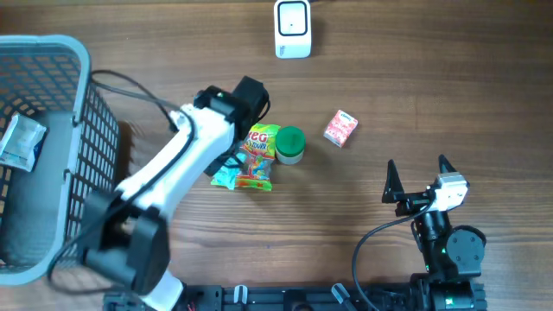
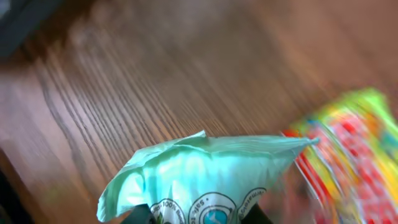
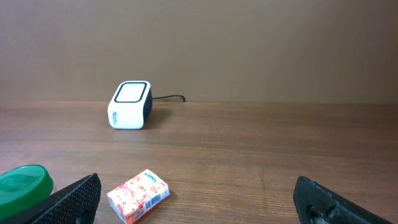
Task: Scan the item barcode
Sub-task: 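Place the wipes pack on the table left of the Haribo bag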
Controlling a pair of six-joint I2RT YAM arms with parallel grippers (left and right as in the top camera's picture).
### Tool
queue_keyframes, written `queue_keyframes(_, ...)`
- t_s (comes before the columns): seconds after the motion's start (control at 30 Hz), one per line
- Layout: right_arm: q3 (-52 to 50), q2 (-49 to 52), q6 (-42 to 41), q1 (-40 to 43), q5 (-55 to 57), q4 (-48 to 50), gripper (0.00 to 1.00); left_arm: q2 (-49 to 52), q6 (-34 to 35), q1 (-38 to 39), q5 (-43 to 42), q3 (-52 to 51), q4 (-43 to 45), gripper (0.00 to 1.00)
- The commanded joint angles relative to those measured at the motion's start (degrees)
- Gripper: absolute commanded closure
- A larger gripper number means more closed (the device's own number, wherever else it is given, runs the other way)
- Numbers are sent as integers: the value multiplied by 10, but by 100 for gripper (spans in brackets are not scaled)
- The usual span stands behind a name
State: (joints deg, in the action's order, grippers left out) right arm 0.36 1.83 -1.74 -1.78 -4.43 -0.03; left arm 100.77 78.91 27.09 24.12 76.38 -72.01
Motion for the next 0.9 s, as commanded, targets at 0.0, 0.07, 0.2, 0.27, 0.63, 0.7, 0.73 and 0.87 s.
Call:
queue_keyframes(0.0,0,-1,-8,0,6,1,0,60,103,-18,-54,-5,48,85)
queue_keyframes(0.07,0,-1,-8,0,6,1,0,89,97,-17,-108,-5,109,85)
queue_keyframes(0.2,0,-1,-8,0,6,1,0,106,37,2,-188,-5,187,89)
queue_keyframes(0.27,0,-1,-8,0,6,1,0,106,38,30,-187,-5,188,94)
queue_keyframes(0.63,0,-1,-8,0,6,1,0,83,-43,88,-163,7,273,96)
queue_keyframes(0.7,0,-1,-8,0,6,1,0,40,-54,68,-93,9,257,91)
queue_keyframes(0.73,0,-1,-9,0,6,1,0,23,-54,56,-54,9,257,80)
queue_keyframes(0.87,0,-1,-8,0,6,1,0,33,-54,10,-59,9,266,68)
